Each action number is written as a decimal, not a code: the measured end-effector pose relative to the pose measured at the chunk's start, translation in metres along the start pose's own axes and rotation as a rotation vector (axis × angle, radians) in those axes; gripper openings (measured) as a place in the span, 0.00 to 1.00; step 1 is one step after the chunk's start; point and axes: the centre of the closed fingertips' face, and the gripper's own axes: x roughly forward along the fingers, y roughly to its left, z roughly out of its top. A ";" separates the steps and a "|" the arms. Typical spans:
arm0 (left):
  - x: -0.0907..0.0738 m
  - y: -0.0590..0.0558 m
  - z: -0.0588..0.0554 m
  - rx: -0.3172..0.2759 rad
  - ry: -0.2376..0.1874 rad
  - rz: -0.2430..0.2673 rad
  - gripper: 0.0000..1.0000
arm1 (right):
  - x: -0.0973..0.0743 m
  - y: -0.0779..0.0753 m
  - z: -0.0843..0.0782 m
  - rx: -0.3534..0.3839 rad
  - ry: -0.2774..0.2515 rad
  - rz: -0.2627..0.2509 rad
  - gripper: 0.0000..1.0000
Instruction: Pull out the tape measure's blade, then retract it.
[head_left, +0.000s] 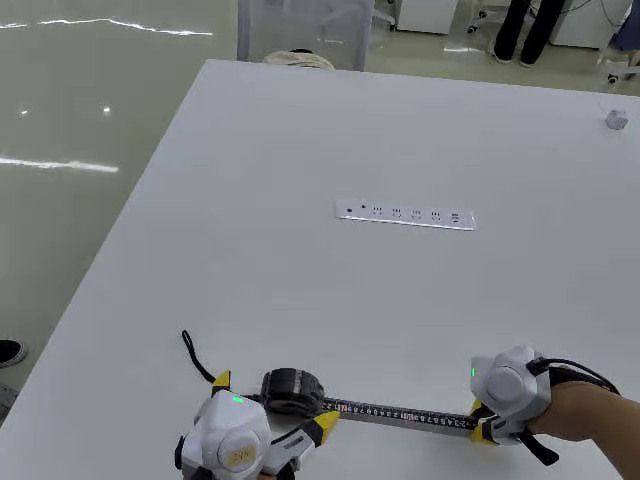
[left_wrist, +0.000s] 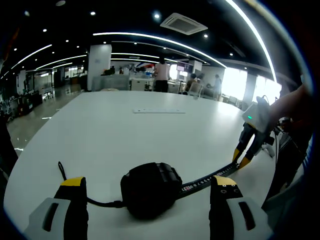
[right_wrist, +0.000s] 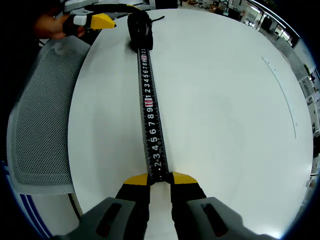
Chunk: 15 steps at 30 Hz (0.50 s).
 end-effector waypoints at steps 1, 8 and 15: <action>0.001 0.001 -0.001 -0.003 0.001 0.002 1.00 | 0.000 0.000 0.000 -0.002 0.005 0.000 0.15; 0.005 0.006 -0.004 -0.025 0.006 0.023 0.99 | 0.000 0.000 0.000 -0.001 0.043 0.000 0.15; 0.012 0.004 -0.009 -0.026 0.017 0.029 0.97 | 0.000 0.000 -0.001 0.001 0.056 -0.006 0.15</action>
